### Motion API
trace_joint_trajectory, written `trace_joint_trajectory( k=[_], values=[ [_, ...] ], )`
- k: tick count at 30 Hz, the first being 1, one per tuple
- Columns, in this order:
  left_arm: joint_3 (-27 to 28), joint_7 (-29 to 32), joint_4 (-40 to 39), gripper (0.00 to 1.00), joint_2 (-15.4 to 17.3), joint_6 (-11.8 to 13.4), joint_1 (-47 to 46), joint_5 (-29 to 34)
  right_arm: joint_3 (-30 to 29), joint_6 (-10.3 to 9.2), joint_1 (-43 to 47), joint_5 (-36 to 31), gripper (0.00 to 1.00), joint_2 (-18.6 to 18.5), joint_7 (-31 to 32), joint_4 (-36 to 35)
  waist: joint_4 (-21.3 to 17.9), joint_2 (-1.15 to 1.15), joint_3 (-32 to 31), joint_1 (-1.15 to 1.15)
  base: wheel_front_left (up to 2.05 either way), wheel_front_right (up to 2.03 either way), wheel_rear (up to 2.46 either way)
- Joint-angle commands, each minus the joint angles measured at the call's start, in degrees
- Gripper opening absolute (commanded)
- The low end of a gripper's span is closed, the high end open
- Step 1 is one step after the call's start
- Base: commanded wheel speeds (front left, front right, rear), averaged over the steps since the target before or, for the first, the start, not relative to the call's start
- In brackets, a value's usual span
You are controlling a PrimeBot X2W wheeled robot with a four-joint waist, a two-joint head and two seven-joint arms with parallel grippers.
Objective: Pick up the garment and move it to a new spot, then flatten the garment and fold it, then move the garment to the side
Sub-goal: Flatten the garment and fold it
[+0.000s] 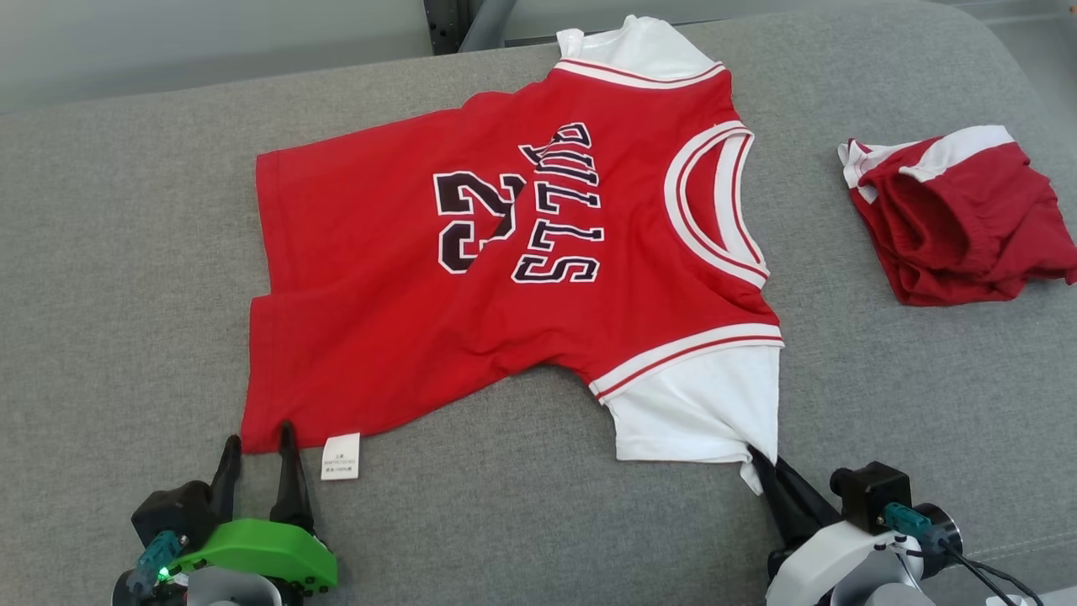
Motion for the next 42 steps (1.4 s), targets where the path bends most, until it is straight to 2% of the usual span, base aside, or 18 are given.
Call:
trace_joint_trajectory(
  k=[1,2,4,5,6,9,15,22,25,28,32,36,40,42],
  values=[
    [0.3,0.0,0.3,0.40,0.3,-0.4,-1.0,0.7,-0.3,-0.13,-0.2,0.3,0.00,-0.4,0.1,0.1,-0.1,0.50,0.2,0.00,0.00,0.00,0.00],
    [0.3,0.0,0.7,0.28,0.3,-0.4,-1.1,0.6,-0.3,-0.13,-0.2,0.3,0.00,-0.4,0.1,0.1,-0.1,0.50,0.3,0.00,0.00,0.00,0.00],
    [-0.2,0.0,1.4,0.18,0.2,-0.6,-1.4,0.5,-0.3,-0.13,-0.4,0.4,0.00,-0.3,0.1,-0.1,-0.1,0.50,0.5,0.00,0.00,0.00,0.00],
    [-0.4,0.0,1.8,0.05,0.2,-0.7,-1.6,0.6,-0.4,-0.13,-0.5,0.4,0.00,-0.3,0.1,-0.2,0.0,0.50,0.6,0.00,0.00,0.00,0.00],
    [-0.5,0.0,2.1,0.00,0.2,-0.8,-1.8,0.8,-0.4,-0.13,-0.7,0.4,0.00,-0.3,0.1,-0.3,0.1,0.50,0.6,0.00,0.00,0.00,0.00],
    [-1.4,0.0,2.5,0.00,0.2,-1.6,-1.9,1.0,-0.5,-0.12,-1.1,1.1,0.00,0.0,0.1,-1.4,0.3,0.50,0.3,0.00,0.00,0.00,0.00],
    [0.3,0.0,-2.7,0.00,0.3,-2.5,-1.3,0.7,-2.1,-0.12,-1.8,3.2,0.00,0.2,0.1,-6.1,1.1,0.50,-2.6,0.00,0.00,0.00,0.00],
    [4.2,0.0,-14.6,0.00,0.5,-4.3,-4.3,5.9,-2.9,-0.11,-9.4,6.4,0.00,-2.4,0.1,-14.7,2.7,0.50,-11.1,0.00,0.00,0.00,0.00],
    [4.4,0.0,-18.5,0.00,3.1,-4.7,-8.0,8.1,-4.0,-0.10,-15.4,7.9,0.00,-4.8,0.1,-18.6,3.3,0.50,-13.2,0.00,0.00,0.00,0.00],
    [3.1,0.0,-20.8,0.00,7.0,-4.9,-13.1,8.9,-4.8,-0.10,-22.0,9.2,0.00,-7.7,0.7,-21.6,3.9,0.50,-14.5,0.00,0.00,0.00,0.00],
    [-1.1,0.5,-19.5,0.00,14.7,-4.9,-21.6,8.2,-6.8,-0.10,-30.8,10.5,0.00,-10.8,3.7,-24.6,4.9,0.50,-15.1,0.00,0.00,0.00,0.00],
    [-5.3,4.6,-17.8,0.00,20.9,-4.9,-30.9,6.3,-8.4,-0.12,-38.6,10.8,0.00,-12.8,7.1,-25.5,5.8,0.50,-13.9,0.00,0.00,0.00,0.00],
    [-8.9,9.5,-16.2,0.00,24.2,-4.9,-38.9,3.8,-8.1,-0.11,-44.7,10.2,0.00,-13.6,10.7,-24.6,6.5,0.50,-9.8,0.00,0.00,0.00,0.00],
    [-10.7,11.4,-15.2,0.00,24.1,-4.9,-41.8,2.3,-8.3,-0.11,-47.1,11.1,0.00,-13.2,12.4,-23.2,6.9,0.50,-6.3,0.00,0.00,0.00,0.00]
  ],
)
